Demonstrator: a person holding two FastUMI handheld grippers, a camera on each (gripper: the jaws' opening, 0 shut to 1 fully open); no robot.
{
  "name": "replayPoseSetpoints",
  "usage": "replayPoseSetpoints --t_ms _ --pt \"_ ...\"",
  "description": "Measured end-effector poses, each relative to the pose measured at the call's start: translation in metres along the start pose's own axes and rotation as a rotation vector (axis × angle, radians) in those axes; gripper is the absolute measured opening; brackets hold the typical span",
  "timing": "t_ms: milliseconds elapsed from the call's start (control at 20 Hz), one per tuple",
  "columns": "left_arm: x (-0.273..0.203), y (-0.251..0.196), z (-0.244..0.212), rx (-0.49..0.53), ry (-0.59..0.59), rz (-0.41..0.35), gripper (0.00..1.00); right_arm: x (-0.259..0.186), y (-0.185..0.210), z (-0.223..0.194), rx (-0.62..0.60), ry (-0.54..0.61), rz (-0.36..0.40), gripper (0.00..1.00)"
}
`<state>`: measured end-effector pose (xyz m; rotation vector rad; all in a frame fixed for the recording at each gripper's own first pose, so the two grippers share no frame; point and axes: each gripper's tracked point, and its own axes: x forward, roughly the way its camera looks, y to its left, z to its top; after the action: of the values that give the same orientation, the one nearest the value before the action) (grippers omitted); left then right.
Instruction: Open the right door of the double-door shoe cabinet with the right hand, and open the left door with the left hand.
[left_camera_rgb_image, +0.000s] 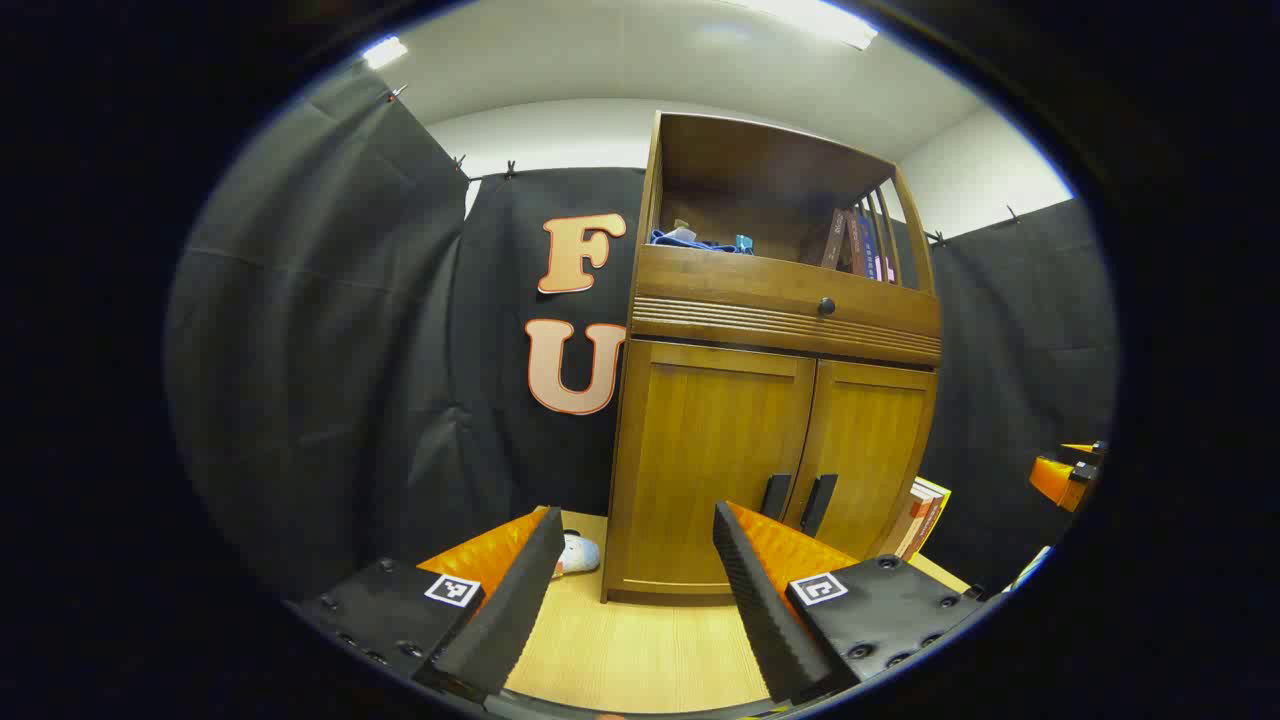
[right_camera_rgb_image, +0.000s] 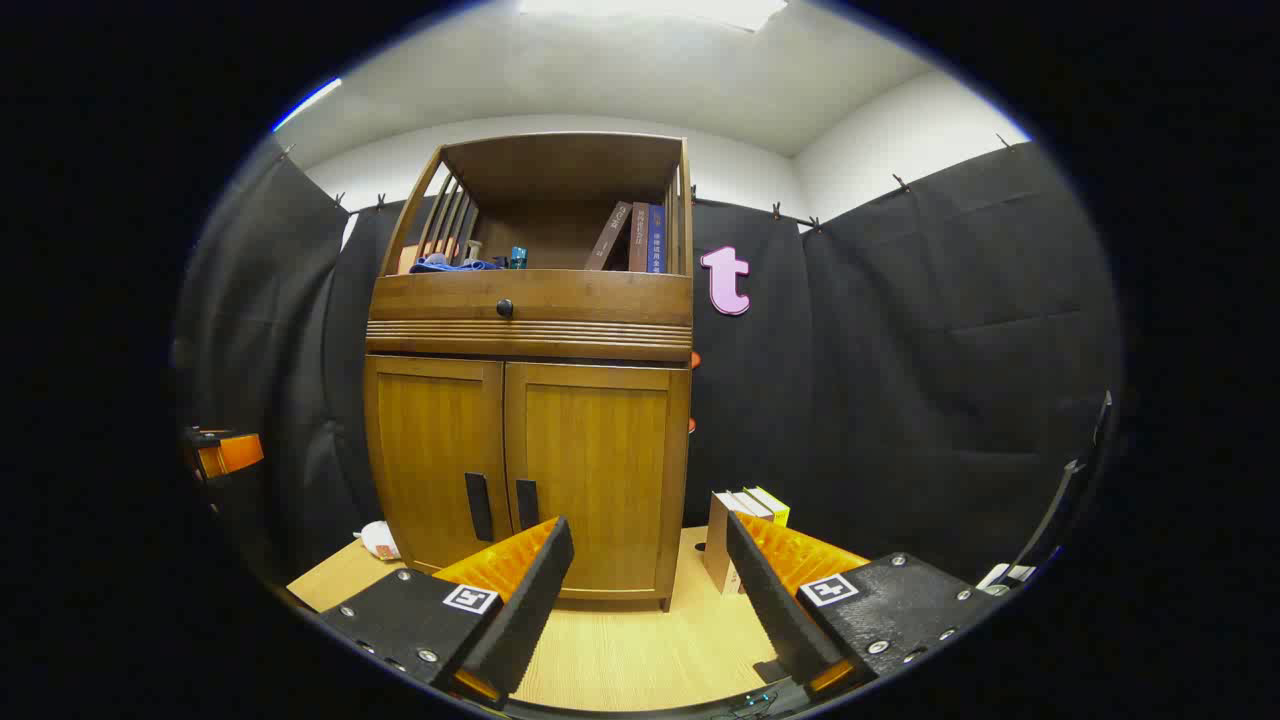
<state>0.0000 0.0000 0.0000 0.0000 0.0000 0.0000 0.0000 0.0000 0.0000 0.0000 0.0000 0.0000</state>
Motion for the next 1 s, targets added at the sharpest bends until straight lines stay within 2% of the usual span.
replayPoseSetpoints --t_ms 100,150,250,300,400,450,650,700,1000 --pt "0.002 -0.001 -0.001 0.001 -0.001 -0.003 0.93 0.003 0.001 -0.002 -0.003 0.006 0.002 0.94" --pt "0.003 -0.001 0.0 0.005 -0.002 -0.003 0.96 0.003 0.001 -0.002 -0.005 0.011 0.002 0.94" --pt "0.002 -0.002 0.001 0.014 -0.005 0.0 0.93 0.004 0.002 -0.001 -0.007 0.011 0.005 0.94" --pt "0.002 -0.002 0.001 0.015 -0.009 0.002 0.97 0.004 0.003 -0.001 -0.007 0.01 0.006 0.94" --pt "0.0 -0.004 0.002 0.016 -0.01 0.001 0.96 0.004 0.003 -0.001 -0.006 0.012 0.01 0.94" --pt "-0.001 -0.005 0.003 0.016 -0.01 0.0 0.93 0.004 0.003 -0.001 -0.006 0.013 0.011 0.94" --pt "-0.005 -0.005 0.006 0.024 -0.019 0.005 0.93 0.002 0.003 -0.002 -0.008 0.015 0.011 0.94" --pt "-0.007 -0.004 0.006 0.027 -0.02 0.006 0.96 0.001 0.003 -0.003 -0.008 0.015 0.013 0.94" --pt "-0.015 -0.003 0.009 0.046 -0.028 0.009 0.93 0.009 0.009 -0.01 -0.013 0.009 0.018 0.94"
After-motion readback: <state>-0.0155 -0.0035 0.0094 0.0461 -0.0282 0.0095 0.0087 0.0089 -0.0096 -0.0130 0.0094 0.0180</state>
